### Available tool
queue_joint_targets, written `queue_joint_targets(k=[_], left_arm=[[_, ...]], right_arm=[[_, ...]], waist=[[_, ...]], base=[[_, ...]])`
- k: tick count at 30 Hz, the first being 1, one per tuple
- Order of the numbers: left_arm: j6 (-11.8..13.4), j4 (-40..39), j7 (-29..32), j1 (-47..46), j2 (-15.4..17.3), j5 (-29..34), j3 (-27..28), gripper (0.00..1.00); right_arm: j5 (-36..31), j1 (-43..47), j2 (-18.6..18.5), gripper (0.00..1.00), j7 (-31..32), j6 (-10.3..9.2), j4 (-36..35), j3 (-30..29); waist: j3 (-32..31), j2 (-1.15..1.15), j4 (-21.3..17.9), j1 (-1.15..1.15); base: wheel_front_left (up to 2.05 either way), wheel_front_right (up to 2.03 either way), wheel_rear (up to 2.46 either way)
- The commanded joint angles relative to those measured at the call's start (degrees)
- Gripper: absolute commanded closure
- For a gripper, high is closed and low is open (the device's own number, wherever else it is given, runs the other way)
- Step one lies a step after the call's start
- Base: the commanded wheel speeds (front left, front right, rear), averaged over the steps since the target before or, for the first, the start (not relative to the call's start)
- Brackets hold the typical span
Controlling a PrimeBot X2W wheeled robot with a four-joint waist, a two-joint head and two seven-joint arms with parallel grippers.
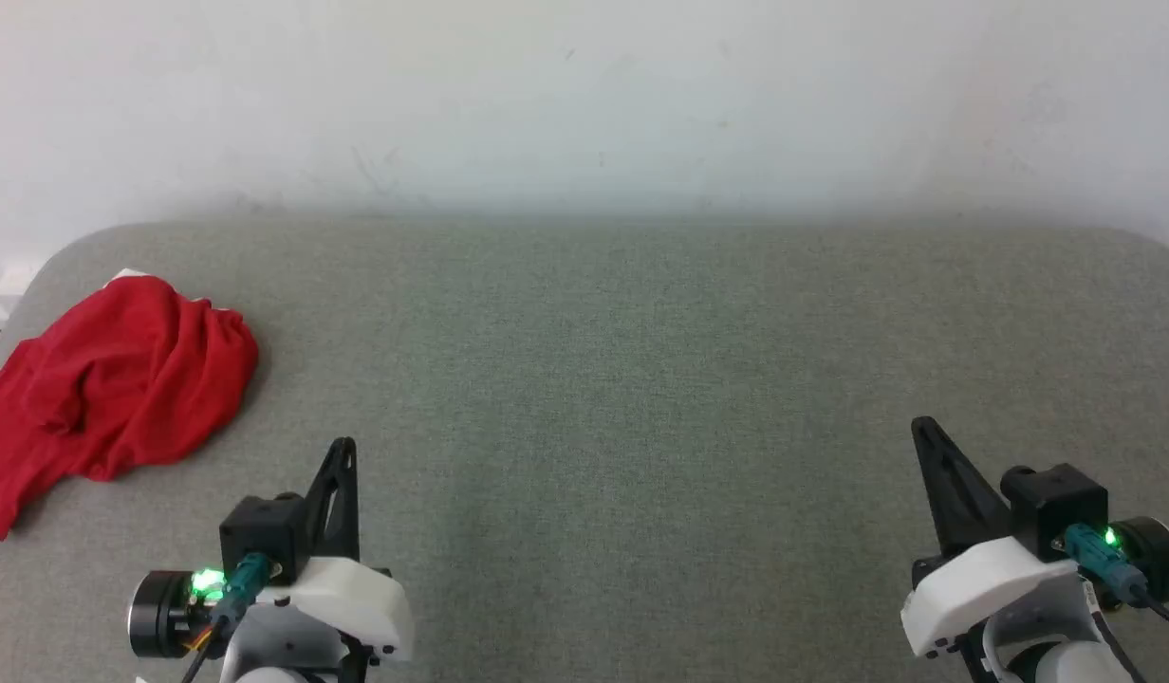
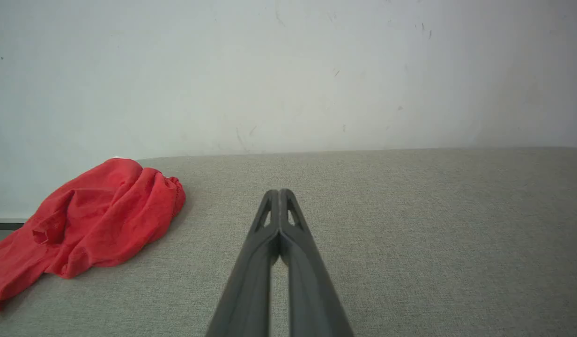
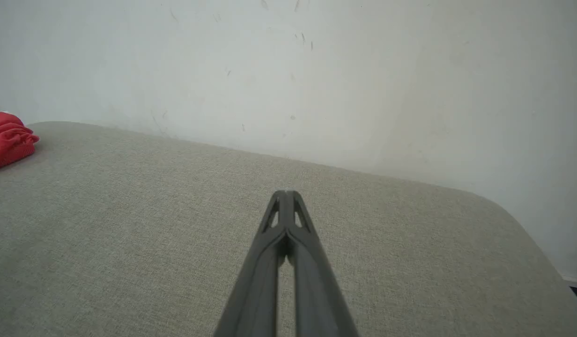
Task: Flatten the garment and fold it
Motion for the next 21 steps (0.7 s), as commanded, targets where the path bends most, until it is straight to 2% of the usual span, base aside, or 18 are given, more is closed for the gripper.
queue_joint_targets(k=[1,4,5,21], left_arm=[[-0.5,0.1,0.0,-0.7,-0.3,0.4,0.2,1.0],[-0.5,0.1,0.0,-0.7,-0.3,0.4,0.2,1.0],[0.0,0.0,0.0,0.0,0.0,0.0,0.0,0.0],[-0.5,-0.2,-1.5,0.5,0.0,-0.8,0.1,0.0]], right_arm=[[-0.4,-0.8,0.2,1.0,0.0,-0.11,0.0,0.0],[-0.4,-0.8,0.2,1.0,0.0,-0.11,0.0,0.0],[0.0,0.0,0.0,0.0,0.0,0.0,0.0,0.0],[0.9,0.3,0.0,0.0,-1.5,0.0,0.3,-2.2]], waist=[[0.0,0.0,0.0,0.0],[0.0,0.0,0.0,0.0],[0.0,0.0,0.0,0.0],[0.0,0.0,0.1,0.0]], base=[[0.0,0.0,0.0],[0.0,0.0,0.0],[0.0,0.0,0.0],[0.0,0.0,0.0]])
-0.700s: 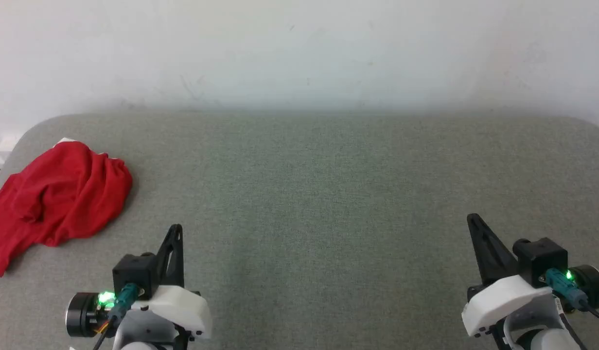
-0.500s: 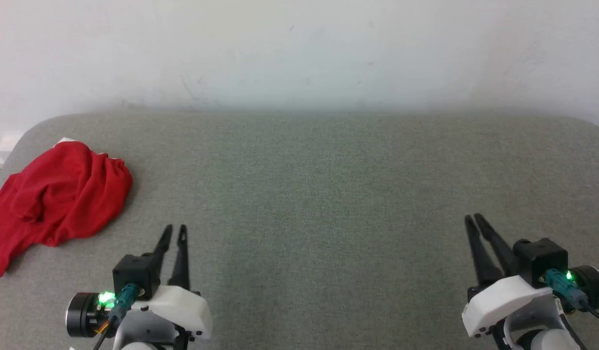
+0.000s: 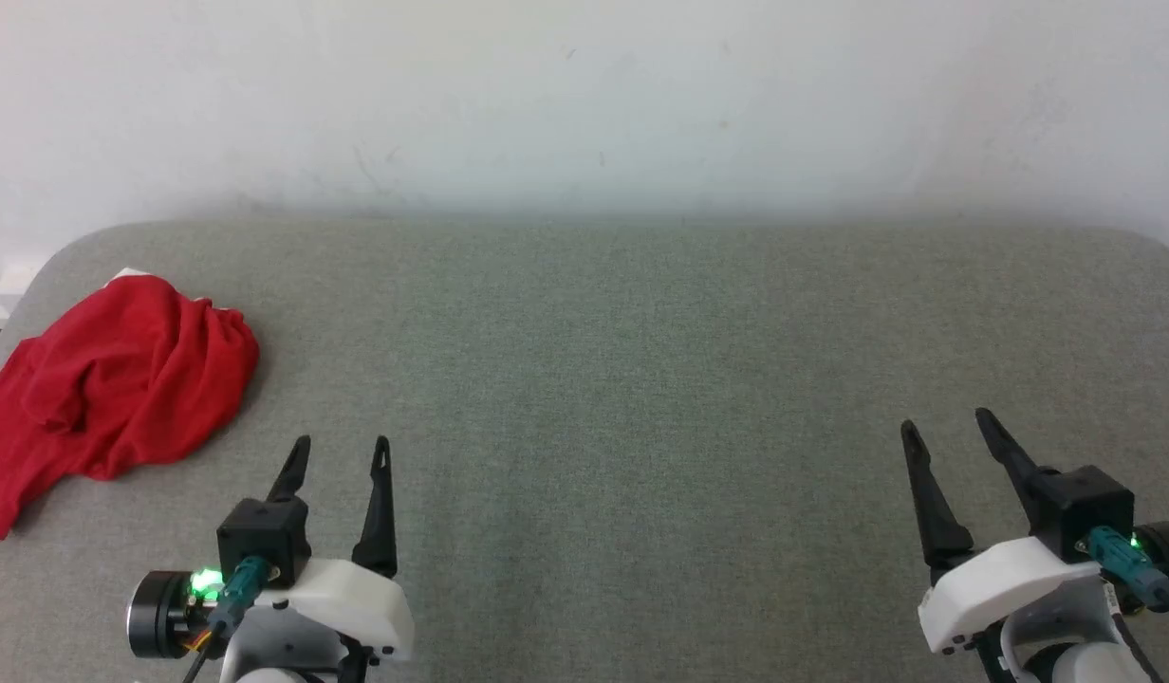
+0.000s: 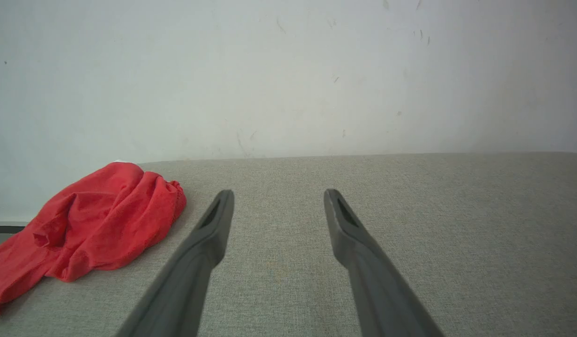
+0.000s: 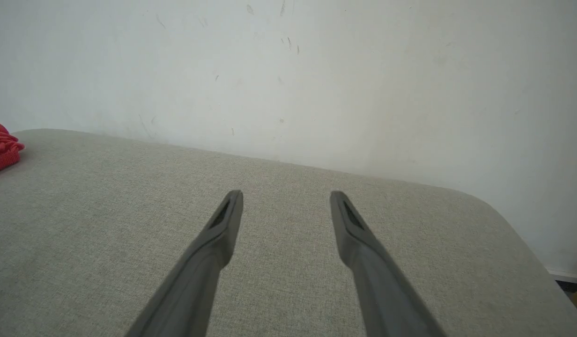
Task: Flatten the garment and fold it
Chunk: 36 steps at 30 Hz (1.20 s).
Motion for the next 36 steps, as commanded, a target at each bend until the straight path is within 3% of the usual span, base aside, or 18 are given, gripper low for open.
queue_joint_targets(k=[1,15,36], left_arm=[[-0.5,-0.1,-0.6,0.5,0.0,-0.6,0.1,0.0],[-1.0,-0.4,-2.2,0.9,-0.1,-1.7,0.2,0.0],[-0.6,-1.2,-4.8,1.4,-0.1,-4.1,0.1,0.0]], right_arm=[[0.8,0.2,0.0,0.0,-0.6,-0.01,0.1,-0.6],[1.8,0.4,0.1,0.0,-2.3,-0.03,0.4,-2.8],[2.6,-1.1,0.1,0.0,-4.8,-0.05,1.2,-2.6]], waist=[[0.0,0.0,0.0,0.0],[0.3,0.0,1.4,0.0],[1.2,0.0,7.3,0.0]], base=[[0.0,0.0,0.0],[0.0,0.0,0.0],[0.0,0.0,0.0]])
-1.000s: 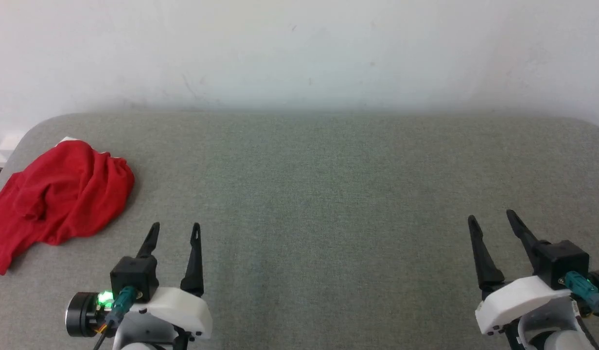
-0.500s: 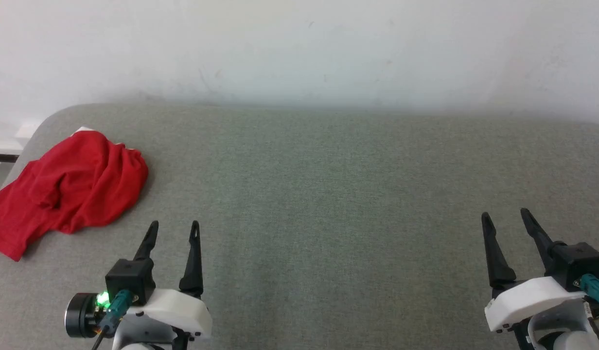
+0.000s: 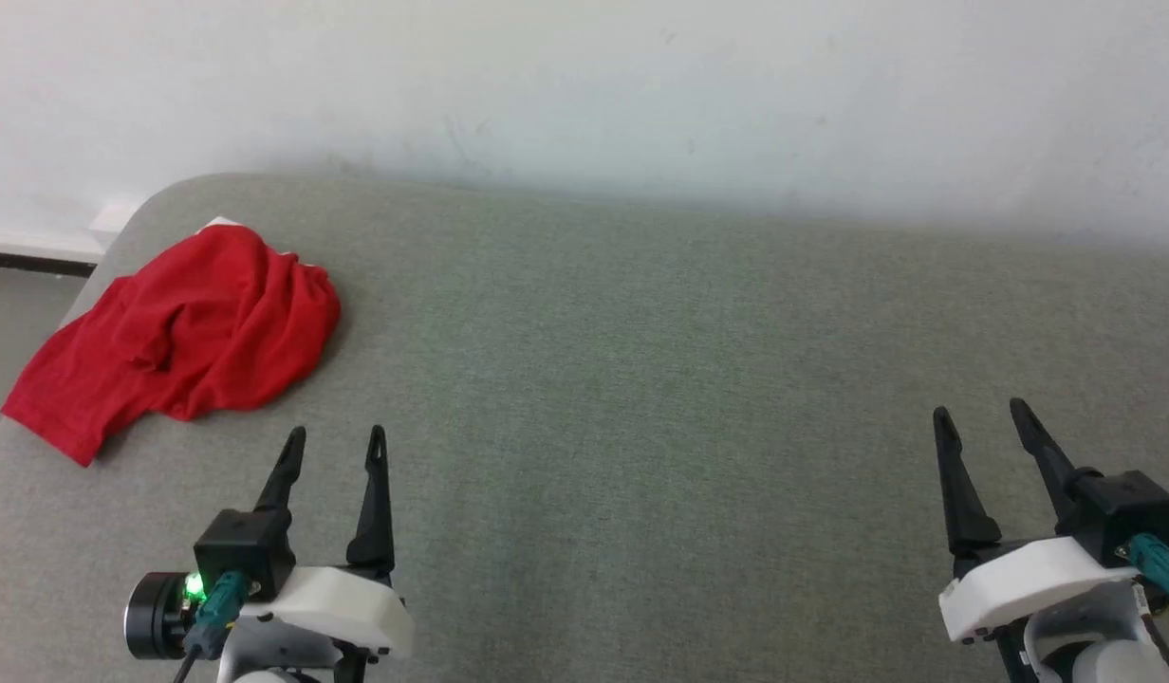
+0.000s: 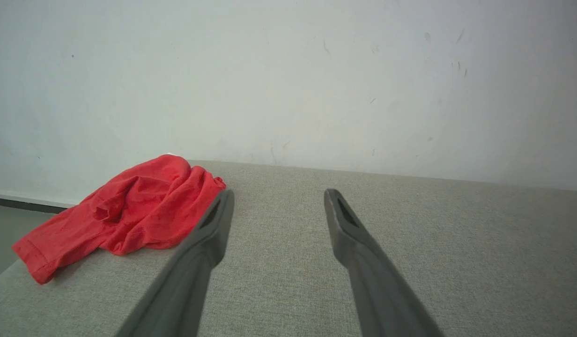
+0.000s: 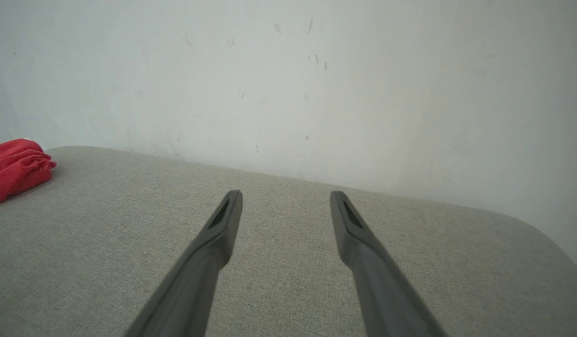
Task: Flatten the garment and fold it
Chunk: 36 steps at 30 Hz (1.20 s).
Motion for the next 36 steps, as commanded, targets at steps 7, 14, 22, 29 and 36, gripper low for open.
queue_joint_targets(k=[7,14,22,29,36], left_arm=[[0.0,-0.6,-1.3,1.2,-0.1,-1.5,-0.1,0.0],[0.3,-0.8,-2.2,1.6,-0.2,-2.7,-0.2,0.0],[0.5,-0.6,-3.1,1.8,-0.2,-4.1,-0.1,0.0],[0.3,-0.3,-4.0,2.1,-0.2,-5.1,0.0,0.0],[0.1,-0.2,-4.8,2.6,-0.2,-6.1,0.2,0.0]], right_arm=[[-0.4,-1.5,0.1,0.0,-1.3,-0.05,0.7,0.9],[-1.1,-2.3,0.1,0.0,-2.1,-0.06,1.3,1.7],[-1.4,-3.0,0.1,0.0,-3.0,-0.07,2.5,3.0],[-1.2,-3.5,0.2,0.0,-3.9,-0.07,3.7,4.4],[-1.2,-4.1,0.2,0.0,-4.7,-0.08,4.5,5.4]], waist=[[0.5,0.0,2.6,0.0],[1.1,0.0,5.0,0.0],[1.2,0.0,7.9,0.0],[1.2,0.0,10.6,0.0],[1.6,0.0,13.5,0.0]], base=[[0.0,0.0,0.0],[0.0,0.0,0.0],[0.0,0.0,0.0],[0.0,0.0,0.0],[0.0,0.0,0.0]])
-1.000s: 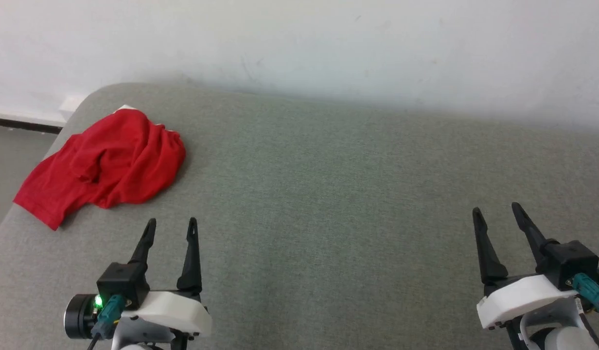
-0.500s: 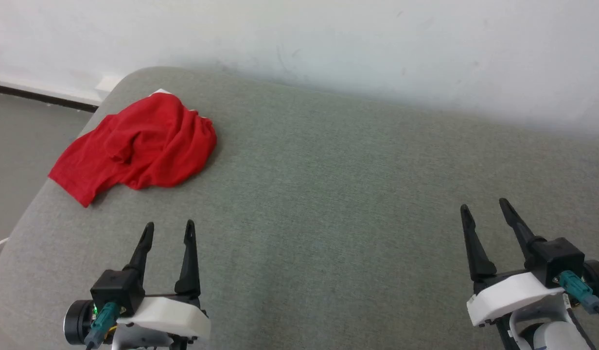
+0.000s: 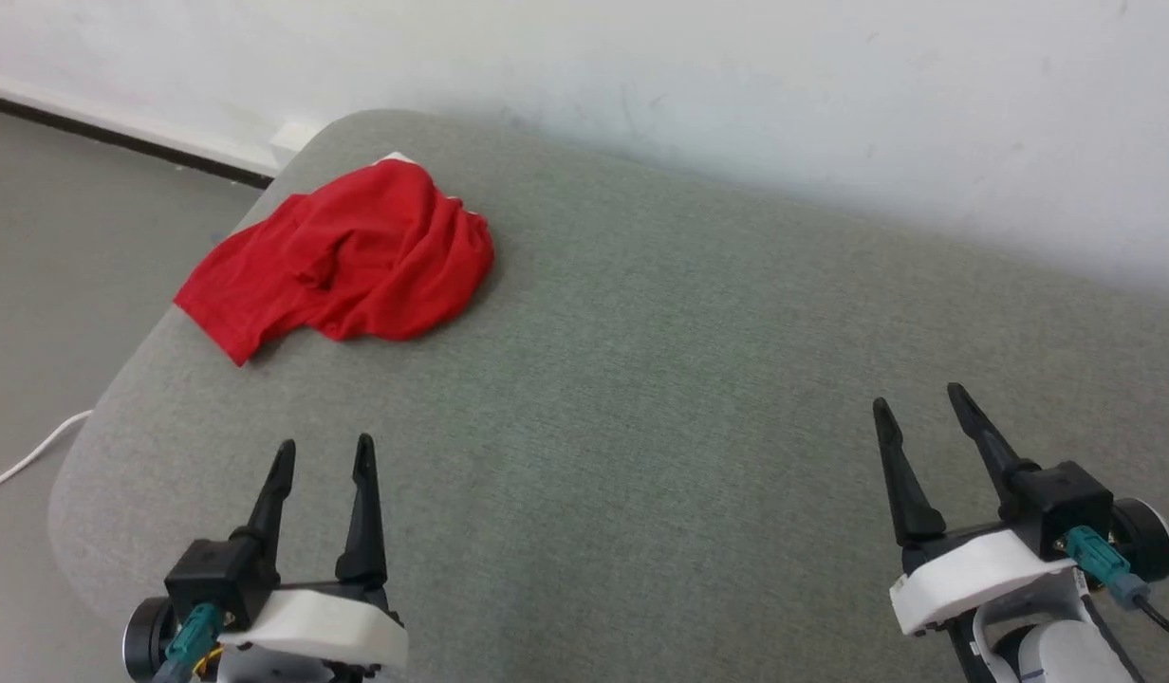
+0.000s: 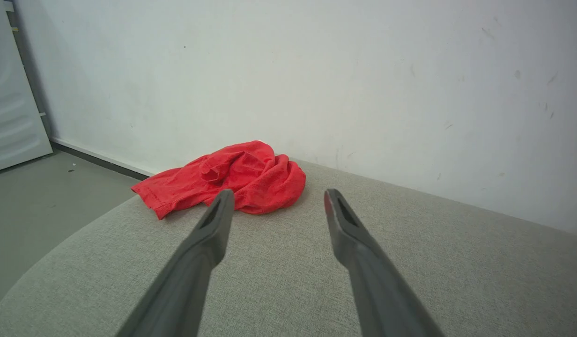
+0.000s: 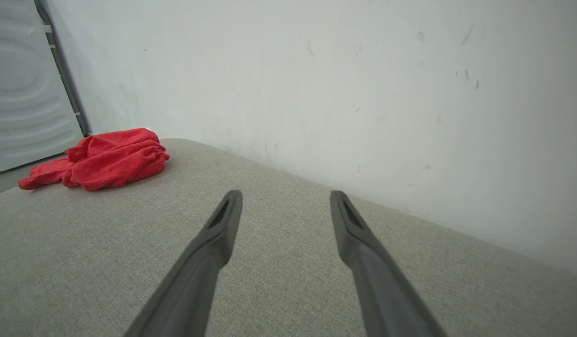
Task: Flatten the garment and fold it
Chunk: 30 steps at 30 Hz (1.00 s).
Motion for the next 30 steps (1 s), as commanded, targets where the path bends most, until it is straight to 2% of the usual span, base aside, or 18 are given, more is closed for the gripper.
queue_joint_targets(k=[1,30], left_arm=[[0.0,0.0,-0.6,1.0,-0.2,-0.6,0.2,0.0],[0.1,0.9,-4.1,1.9,-0.3,-4.8,0.5,0.0]], right_arm=[[-0.1,-1.1,0.1,0.0,-0.7,-0.08,0.3,0.3],[-0.8,-3.3,0.2,0.0,-4.1,-0.11,3.5,1.9]], waist=[[0.3,0.0,1.2,0.0],[1.0,0.0,8.8,0.0]], base=[[0.0,0.0,0.0],[0.0,0.0,0.0]])
